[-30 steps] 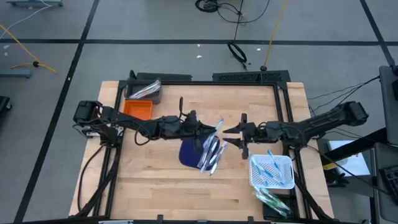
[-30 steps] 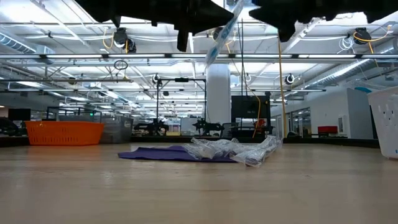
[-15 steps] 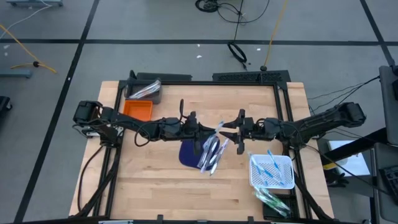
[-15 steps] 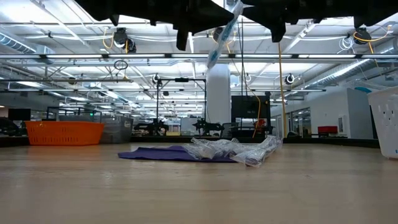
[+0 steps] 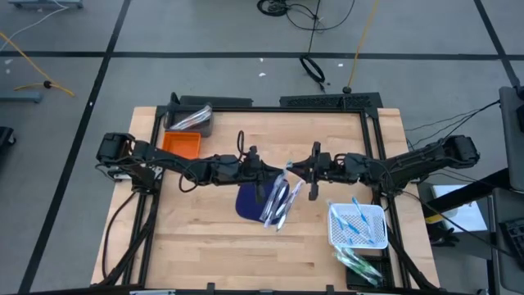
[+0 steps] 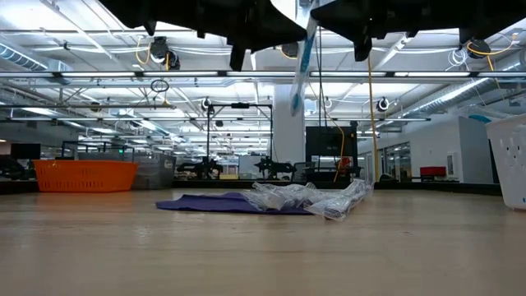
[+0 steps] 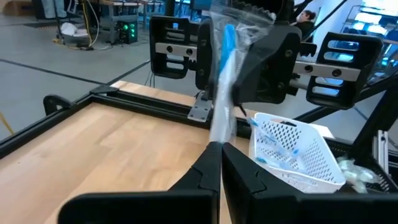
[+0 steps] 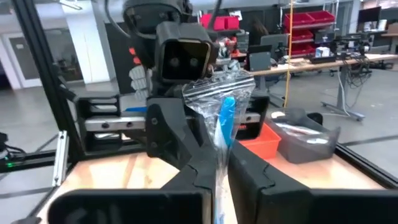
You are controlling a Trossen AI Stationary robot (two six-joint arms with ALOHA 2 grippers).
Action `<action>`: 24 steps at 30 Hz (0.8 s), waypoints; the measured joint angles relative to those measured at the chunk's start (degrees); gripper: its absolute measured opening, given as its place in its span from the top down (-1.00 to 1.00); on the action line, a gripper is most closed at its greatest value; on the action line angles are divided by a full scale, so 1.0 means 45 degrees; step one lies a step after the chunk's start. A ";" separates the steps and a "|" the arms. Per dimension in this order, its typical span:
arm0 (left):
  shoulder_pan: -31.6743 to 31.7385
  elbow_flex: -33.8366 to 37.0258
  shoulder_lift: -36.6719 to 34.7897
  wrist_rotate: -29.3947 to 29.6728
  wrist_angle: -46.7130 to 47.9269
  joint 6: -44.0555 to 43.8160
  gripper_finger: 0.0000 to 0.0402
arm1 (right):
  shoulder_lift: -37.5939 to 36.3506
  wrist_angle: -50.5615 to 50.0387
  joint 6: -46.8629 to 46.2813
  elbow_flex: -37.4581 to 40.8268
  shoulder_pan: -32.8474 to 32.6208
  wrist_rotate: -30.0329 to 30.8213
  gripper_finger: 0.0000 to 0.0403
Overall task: Pick & Place Toothbrushes
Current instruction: Put the blue toothbrush into the white bin
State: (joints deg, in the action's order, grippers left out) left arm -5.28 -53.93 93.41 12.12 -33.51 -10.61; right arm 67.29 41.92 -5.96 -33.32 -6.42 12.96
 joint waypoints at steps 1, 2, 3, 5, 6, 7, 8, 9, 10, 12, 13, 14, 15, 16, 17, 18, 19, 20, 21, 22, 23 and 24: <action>0.0000 -0.0005 0.0000 0.0004 0.0077 0.0005 0.96 | 0.0000 -0.0117 -0.0021 0.0000 -0.0001 0.0055 0.94; 0.0000 -0.0005 0.0000 0.0005 0.0155 0.0001 0.96 | 0.0005 -0.0151 -0.0014 0.0000 -0.0005 0.0056 0.95; 0.0000 -0.0005 0.0000 0.0001 0.0233 0.0005 0.95 | 0.0010 -0.0176 0.0019 0.0000 -0.0005 0.0056 0.95; 0.0000 -0.0005 0.0000 0.0000 0.0294 0.0014 0.93 | 0.0005 -0.0171 0.0072 0.0000 -0.0005 0.0061 0.95; 0.0000 -0.0005 0.0000 0.0000 0.0337 0.0019 0.91 | -0.0021 -0.0209 0.0091 0.0000 -0.0005 0.0061 0.95; 0.0000 -0.0005 0.0000 0.0000 0.0392 0.0030 0.89 | -0.0091 -0.0345 0.0113 0.0000 -0.0005 0.0061 0.95; 0.0000 -0.0005 0.0000 0.0000 0.0442 0.0113 0.87 | -0.0211 -0.0515 0.0131 0.0000 -0.0005 0.0060 0.95; 0.0000 -0.0005 -0.0031 -0.0005 0.0531 0.0260 0.84 | -0.0361 -0.0648 0.0079 0.0000 -0.0005 0.0033 0.95; -0.0012 -0.0005 -0.0144 -0.0005 0.0774 0.0419 0.81 | -0.0573 -0.0882 -0.0080 0.0000 -0.0005 -0.0172 0.95; -0.0019 -0.0009 -0.0357 -0.0005 0.1015 0.0546 0.77 | -0.1203 -0.1712 -0.0526 0.0000 -0.0005 -0.0855 0.95; -0.0019 -0.0023 -0.0453 -0.0005 0.1136 0.0588 0.75 | -0.1551 -0.2252 -0.0726 0.0000 -0.0016 -0.1182 0.95; -0.0019 -0.0024 -0.0560 -0.0003 0.1347 0.0624 0.73 | -0.1947 -0.2930 -0.0901 0.0000 -0.0049 -0.1319 0.95; -0.0019 -0.0024 -0.0625 -0.0005 0.1562 0.0631 0.72 | -0.2364 -0.3756 -0.1068 0.0000 -0.0087 -0.1384 0.95; -0.0019 -0.0024 -0.0631 -0.0005 0.1628 0.0636 0.72 | -0.2823 -0.4665 -0.1280 0.0000 -0.0109 -0.1485 0.95; -0.0019 -0.0024 -0.0631 -0.0005 0.1686 0.0636 0.72 | -0.3249 -0.5420 -0.1604 0.0000 -0.0107 -0.1627 0.95; -0.0019 -0.0024 -0.0631 -0.0005 0.1791 0.0643 0.72 | -0.3696 -0.6011 -0.1996 0.0000 -0.0106 -0.1867 0.95; -0.0019 -0.0024 -0.0631 -0.0005 0.1816 0.0660 0.72 | -0.4124 -0.6518 -0.2384 0.0000 -0.0097 -0.2222 0.95; -0.0019 -0.0024 -0.0631 -0.0005 0.1816 0.0660 0.72 | -0.4551 -0.6921 -0.2709 0.0000 -0.0097 -0.2633 0.95; -0.0019 -0.0024 -0.0631 -0.0005 0.1803 0.0660 0.72 | -0.4992 -0.7308 -0.3017 0.0000 -0.0097 -0.3097 0.95; -0.0019 -0.0024 -0.0636 -0.0002 0.1786 0.0660 0.72 | -0.5423 -0.7721 -0.3411 0.0000 -0.0092 -0.3660 0.95; -0.0015 -0.0024 -0.0639 -0.0002 0.1794 0.0660 0.72 | -0.5882 -0.8146 -0.3771 0.0000 -0.0085 -0.4259 0.95; -0.0015 -0.0024 -0.0641 -0.0005 0.1803 0.0660 0.72 | -0.6312 -0.8589 -0.4172 0.0000 -0.0064 -0.4745 0.95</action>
State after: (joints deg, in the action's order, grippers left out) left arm -5.34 -54.04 90.52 12.10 -25.40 -7.64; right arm 38.88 3.27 -24.73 -33.32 -6.70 -8.39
